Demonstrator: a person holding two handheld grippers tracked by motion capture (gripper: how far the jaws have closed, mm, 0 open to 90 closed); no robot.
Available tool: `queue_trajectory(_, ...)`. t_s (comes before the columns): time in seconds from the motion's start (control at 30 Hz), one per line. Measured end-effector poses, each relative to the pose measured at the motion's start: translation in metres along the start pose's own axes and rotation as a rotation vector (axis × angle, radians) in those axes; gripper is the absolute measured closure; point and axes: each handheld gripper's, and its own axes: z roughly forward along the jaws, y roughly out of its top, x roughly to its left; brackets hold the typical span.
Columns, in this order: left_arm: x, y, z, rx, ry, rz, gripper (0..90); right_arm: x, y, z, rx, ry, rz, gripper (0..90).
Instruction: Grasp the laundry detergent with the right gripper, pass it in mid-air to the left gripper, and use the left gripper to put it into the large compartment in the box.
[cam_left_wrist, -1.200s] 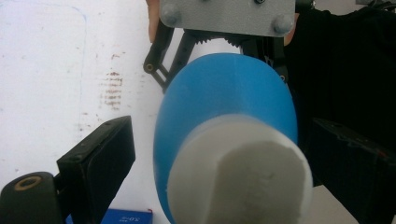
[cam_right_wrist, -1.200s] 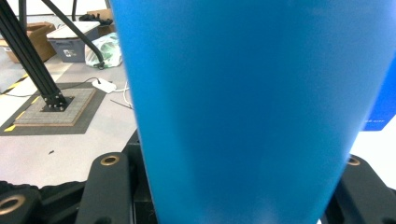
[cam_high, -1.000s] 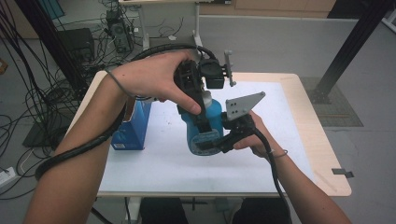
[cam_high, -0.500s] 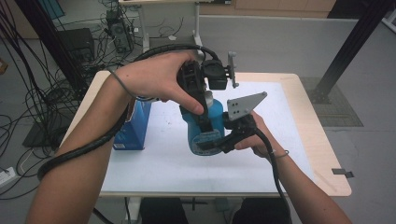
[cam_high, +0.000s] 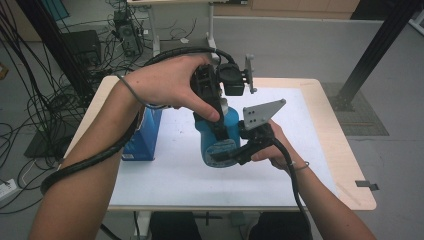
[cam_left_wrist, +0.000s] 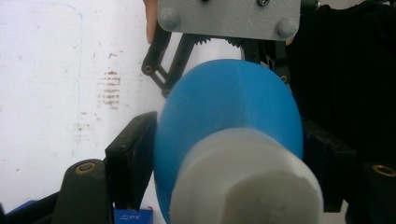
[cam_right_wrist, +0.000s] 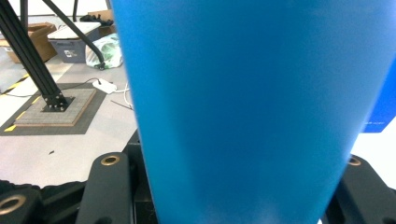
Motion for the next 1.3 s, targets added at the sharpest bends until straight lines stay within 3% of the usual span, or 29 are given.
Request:
queue_trajectory(0.33,-0.0007,0.0001,-0.0004,0.004,-0.005,-0.002,36.5,0.0002,0.0002,0.0,-0.004,-0.001,-0.004,42.8)
queue_trajectory(1.3,-0.0043,0.0026,-0.0008,0.017,0.004,-0.019,36.8,0.0019,-0.0005,-0.0007,-0.012,0.0,-0.014,42.8)
